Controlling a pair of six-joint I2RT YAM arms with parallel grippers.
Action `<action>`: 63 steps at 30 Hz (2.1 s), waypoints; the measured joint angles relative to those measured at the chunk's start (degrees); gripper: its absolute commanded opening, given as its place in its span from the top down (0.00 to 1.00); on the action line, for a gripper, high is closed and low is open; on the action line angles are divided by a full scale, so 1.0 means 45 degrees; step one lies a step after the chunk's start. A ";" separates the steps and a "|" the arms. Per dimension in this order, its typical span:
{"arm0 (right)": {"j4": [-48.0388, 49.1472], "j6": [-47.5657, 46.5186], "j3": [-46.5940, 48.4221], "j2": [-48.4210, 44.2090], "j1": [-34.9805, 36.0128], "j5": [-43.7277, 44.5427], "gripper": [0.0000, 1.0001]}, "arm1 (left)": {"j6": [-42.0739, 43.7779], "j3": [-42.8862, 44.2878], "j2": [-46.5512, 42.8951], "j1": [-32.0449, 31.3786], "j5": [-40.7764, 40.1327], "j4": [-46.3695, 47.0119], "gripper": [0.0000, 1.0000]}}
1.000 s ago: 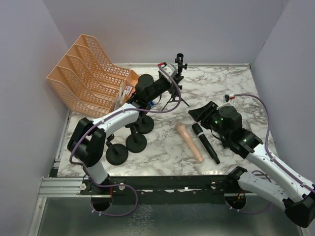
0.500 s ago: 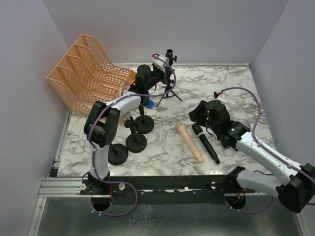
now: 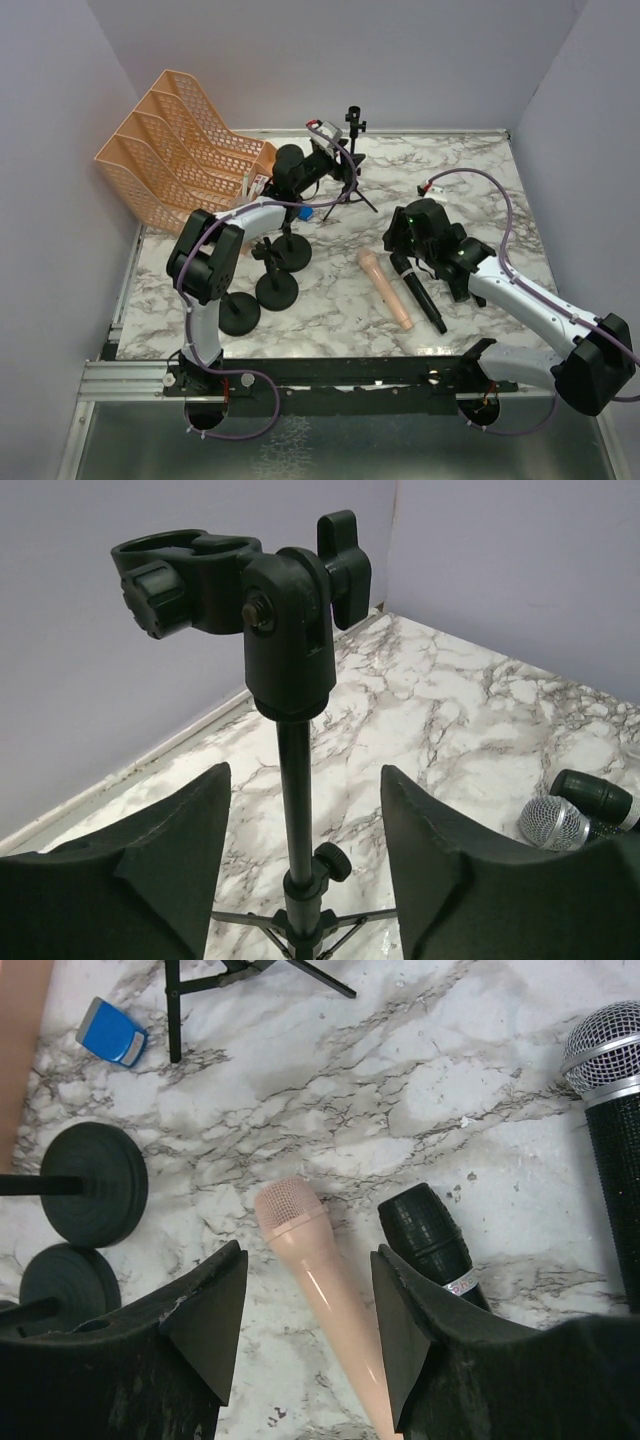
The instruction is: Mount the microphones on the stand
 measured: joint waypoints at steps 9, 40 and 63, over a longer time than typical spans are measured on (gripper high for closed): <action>-0.0578 -0.1073 0.0223 0.0627 0.0000 0.0204 0.40 | -0.0413 -0.1627 -0.2113 0.0087 -0.0670 -0.0005 0.24; -0.2438 -0.1705 -0.0170 0.4605 -0.0743 0.0005 0.43 | -0.3570 -0.3740 -1.1186 0.0170 -0.2059 -0.9729 0.17; -0.4507 -0.2021 0.1020 0.5829 -0.0743 -0.1117 0.65 | -0.2773 -0.6543 -1.5703 0.0170 -0.3220 -1.1691 0.01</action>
